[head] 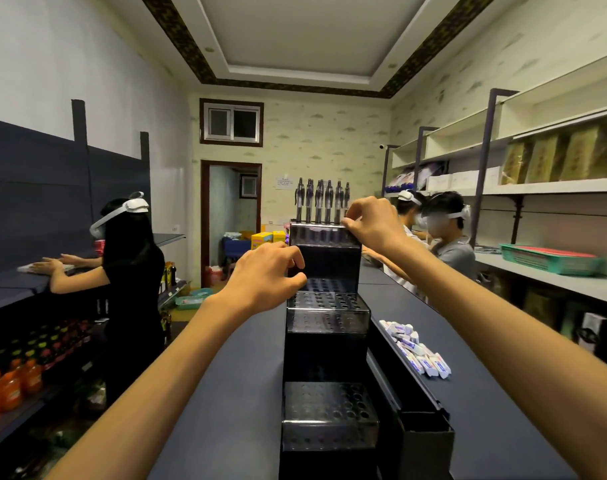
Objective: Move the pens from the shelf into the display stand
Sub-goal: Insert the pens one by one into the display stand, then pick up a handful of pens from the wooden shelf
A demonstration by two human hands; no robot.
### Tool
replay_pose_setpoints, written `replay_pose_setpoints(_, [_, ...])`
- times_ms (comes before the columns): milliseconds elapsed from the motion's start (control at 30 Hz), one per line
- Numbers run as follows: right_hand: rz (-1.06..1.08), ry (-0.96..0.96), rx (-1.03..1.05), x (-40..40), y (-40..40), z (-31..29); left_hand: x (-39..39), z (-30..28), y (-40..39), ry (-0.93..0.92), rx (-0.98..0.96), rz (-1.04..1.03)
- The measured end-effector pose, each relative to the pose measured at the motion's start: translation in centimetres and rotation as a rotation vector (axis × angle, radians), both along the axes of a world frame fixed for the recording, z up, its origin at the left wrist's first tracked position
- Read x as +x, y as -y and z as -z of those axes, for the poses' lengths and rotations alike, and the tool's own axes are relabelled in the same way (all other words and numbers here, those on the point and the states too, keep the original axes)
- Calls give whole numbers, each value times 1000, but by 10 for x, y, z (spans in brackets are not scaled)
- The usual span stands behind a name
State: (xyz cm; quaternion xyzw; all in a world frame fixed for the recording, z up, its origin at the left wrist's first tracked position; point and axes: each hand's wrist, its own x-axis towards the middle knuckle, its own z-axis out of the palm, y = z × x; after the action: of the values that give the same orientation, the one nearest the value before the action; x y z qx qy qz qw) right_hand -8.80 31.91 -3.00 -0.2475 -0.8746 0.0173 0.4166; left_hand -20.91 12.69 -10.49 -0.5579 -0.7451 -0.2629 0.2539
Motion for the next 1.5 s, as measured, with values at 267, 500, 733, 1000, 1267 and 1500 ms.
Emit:
replay_pose_setpoints(267, [35, 66, 52, 73, 28, 25, 41, -3, -32, 50, 43, 156])
replay_pose_setpoints(500, [145, 108, 38, 148, 46, 55, 99, 12, -65, 112, 31, 373])
replay_pose_setpoints(733, [328, 122, -57, 235, 49, 89, 180, 29, -102, 102, -40, 542])
replay_pose_setpoints(1000, [547, 96, -105, 385, 40, 115, 315, 41, -140, 74, -64, 715])
replay_pose_setpoints(1267, [707, 117, -160, 562, 30, 122, 479, 47, -181, 93, -64, 853])
replay_pose_setpoints(1500, [819, 93, -212, 679, 18, 138, 592, 58, -215, 128, -106, 949])
